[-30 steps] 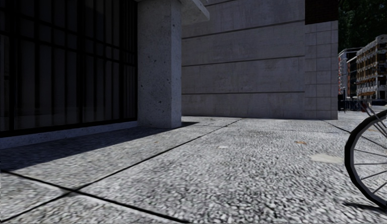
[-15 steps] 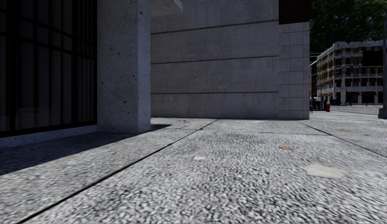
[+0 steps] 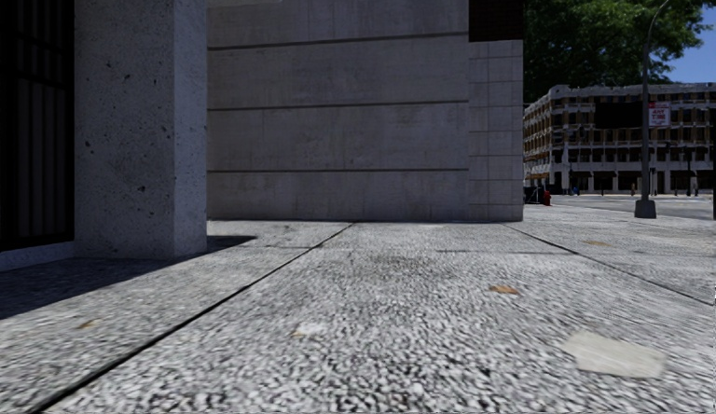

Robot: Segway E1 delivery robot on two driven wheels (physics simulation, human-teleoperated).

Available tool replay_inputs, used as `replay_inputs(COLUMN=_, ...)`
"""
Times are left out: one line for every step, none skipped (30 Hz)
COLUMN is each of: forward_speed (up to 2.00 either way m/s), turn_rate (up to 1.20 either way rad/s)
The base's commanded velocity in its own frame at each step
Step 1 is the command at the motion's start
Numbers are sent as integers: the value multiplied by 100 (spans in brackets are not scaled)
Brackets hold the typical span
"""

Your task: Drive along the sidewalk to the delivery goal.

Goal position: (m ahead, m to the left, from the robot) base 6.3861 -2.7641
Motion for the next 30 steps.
replay_inputs(forward_speed=142, turn_rate=-42)
replay_inputs(forward_speed=142, turn_rate=-42)
replay_inputs(forward_speed=142, turn_rate=-42)
replay_inputs(forward_speed=142, turn_rate=-42)
replay_inputs(forward_speed=142, turn_rate=-42)
replay_inputs(forward_speed=142, turn_rate=-42)
replay_inputs(forward_speed=142, turn_rate=-42)
replay_inputs(forward_speed=142, turn_rate=-42)
replay_inputs(forward_speed=142, turn_rate=-42)
replay_inputs(forward_speed=142, turn_rate=-42)
replay_inputs(forward_speed=142, turn_rate=-42)
replay_inputs(forward_speed=142, turn_rate=-42)
replay_inputs(forward_speed=142, turn_rate=-42)
replay_inputs(forward_speed=142, turn_rate=-42)
replay_inputs(forward_speed=142, turn_rate=-42)
replay_inputs(forward_speed=142, turn_rate=-42)
replay_inputs(forward_speed=142, turn_rate=-42)
replay_inputs(forward_speed=142, turn_rate=-42)
replay_inputs(forward_speed=142, turn_rate=-42)
replay_inputs(forward_speed=142, turn_rate=-42)
replay_inputs(forward_speed=142, turn_rate=-42)
replay_inputs(forward_speed=142, turn_rate=-42)
replay_inputs(forward_speed=142, turn_rate=-42)
replay_inputs(forward_speed=142, turn_rate=-42)
replay_inputs(forward_speed=142, turn_rate=-42)
replay_inputs(forward_speed=142, turn_rate=-42)
replay_inputs(forward_speed=142, turn_rate=-42)
replay_inputs(forward_speed=142, turn_rate=-42)
replay_inputs(forward_speed=142, turn_rate=-42)
replay_inputs(forward_speed=142, turn_rate=-42)
